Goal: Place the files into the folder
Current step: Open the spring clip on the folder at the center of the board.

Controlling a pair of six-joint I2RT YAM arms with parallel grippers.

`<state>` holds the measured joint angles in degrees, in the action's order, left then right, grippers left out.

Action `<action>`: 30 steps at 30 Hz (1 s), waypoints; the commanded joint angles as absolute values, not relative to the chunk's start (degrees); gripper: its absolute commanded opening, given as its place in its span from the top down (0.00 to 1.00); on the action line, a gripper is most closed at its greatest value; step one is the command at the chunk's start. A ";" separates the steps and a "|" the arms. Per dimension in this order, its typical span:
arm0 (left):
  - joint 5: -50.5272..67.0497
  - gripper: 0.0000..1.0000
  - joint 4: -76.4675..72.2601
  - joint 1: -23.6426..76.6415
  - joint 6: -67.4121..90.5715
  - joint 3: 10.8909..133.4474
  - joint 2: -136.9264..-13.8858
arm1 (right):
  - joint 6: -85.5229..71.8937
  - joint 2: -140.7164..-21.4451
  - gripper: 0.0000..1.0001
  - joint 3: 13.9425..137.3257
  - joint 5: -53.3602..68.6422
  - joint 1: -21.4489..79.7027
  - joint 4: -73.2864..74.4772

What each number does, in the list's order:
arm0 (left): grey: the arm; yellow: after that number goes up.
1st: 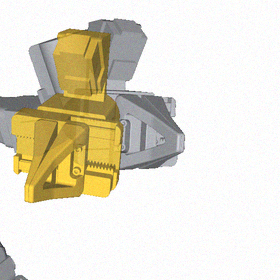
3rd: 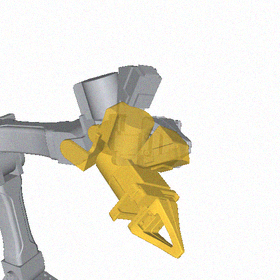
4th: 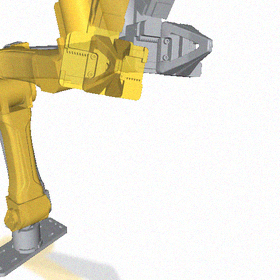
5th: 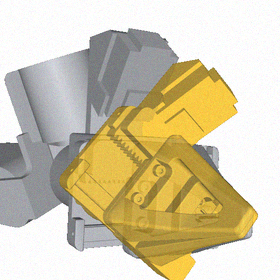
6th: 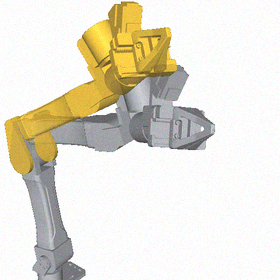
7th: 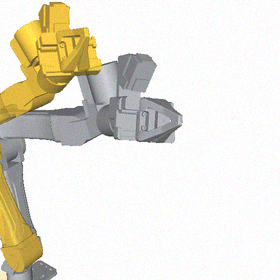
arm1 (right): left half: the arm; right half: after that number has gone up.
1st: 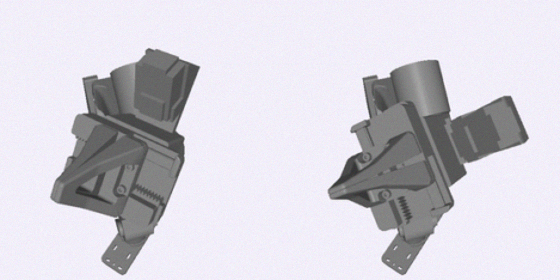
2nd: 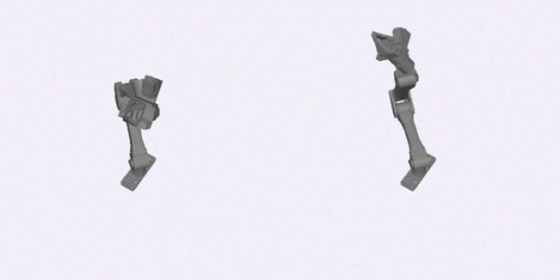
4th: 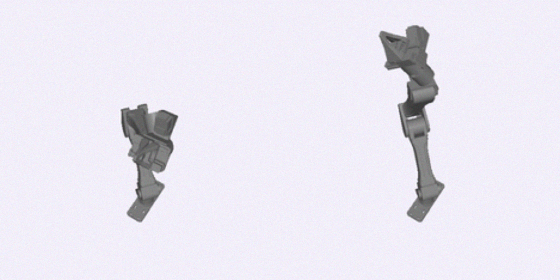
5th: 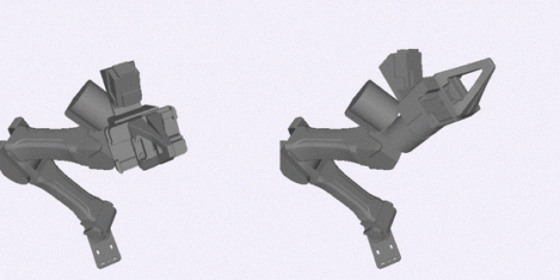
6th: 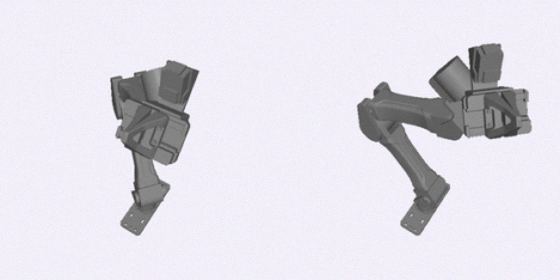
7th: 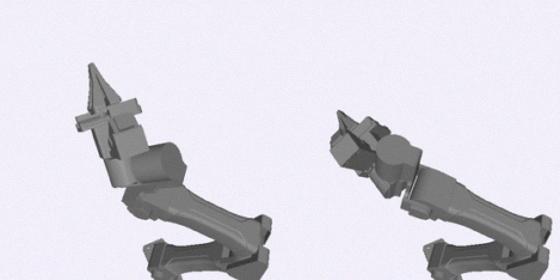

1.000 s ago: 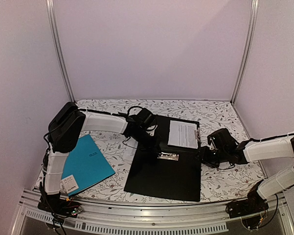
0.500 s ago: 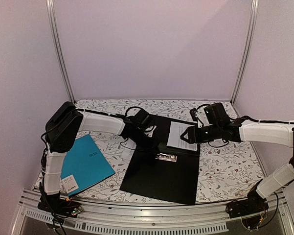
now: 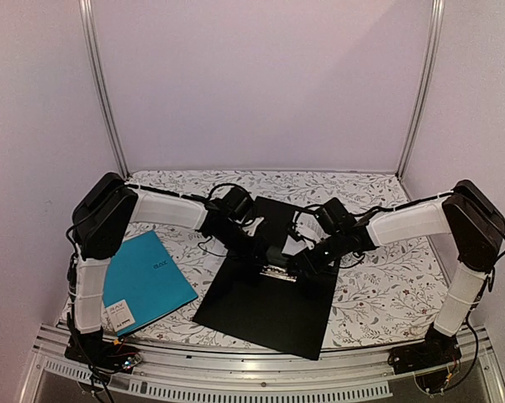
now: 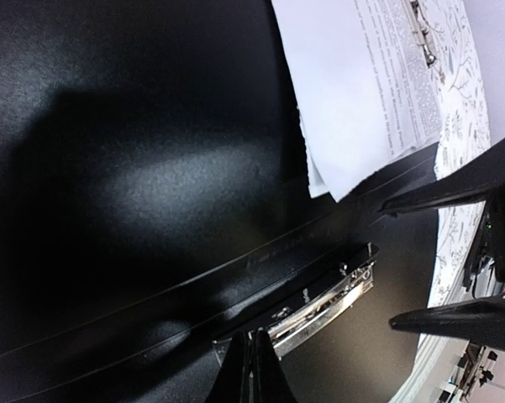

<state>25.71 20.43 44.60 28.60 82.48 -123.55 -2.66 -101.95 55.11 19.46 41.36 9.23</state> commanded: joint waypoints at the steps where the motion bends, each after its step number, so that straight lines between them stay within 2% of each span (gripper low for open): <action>1: 24.87 1.00 26.05 43.51 26.21 79.76 -125.33 | 3.25 -105.27 0.42 57.77 18.52 43.77 8.73; 8: 25.70 1.00 25.56 43.33 26.11 79.66 -125.18 | 7.06 -108.90 0.45 58.91 13.73 46.57 10.02; 11: 25.84 1.00 25.55 43.18 26.14 79.87 -125.26 | 8.36 -109.46 0.50 58.26 12.08 47.07 9.90; 15: 26.01 1.00 25.58 43.07 26.16 79.90 -125.40 | 9.43 -109.94 0.61 57.59 10.47 47.45 9.42; 30: 26.16 1.00 23.29 42.63 28.59 77.27 -125.60 | 9.28 -110.21 0.73 52.21 4.56 48.36 4.71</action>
<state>29.61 18.39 43.22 28.10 80.71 -123.55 9.76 -107.13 55.57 9.17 48.12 2.35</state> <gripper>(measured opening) 0.006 0.290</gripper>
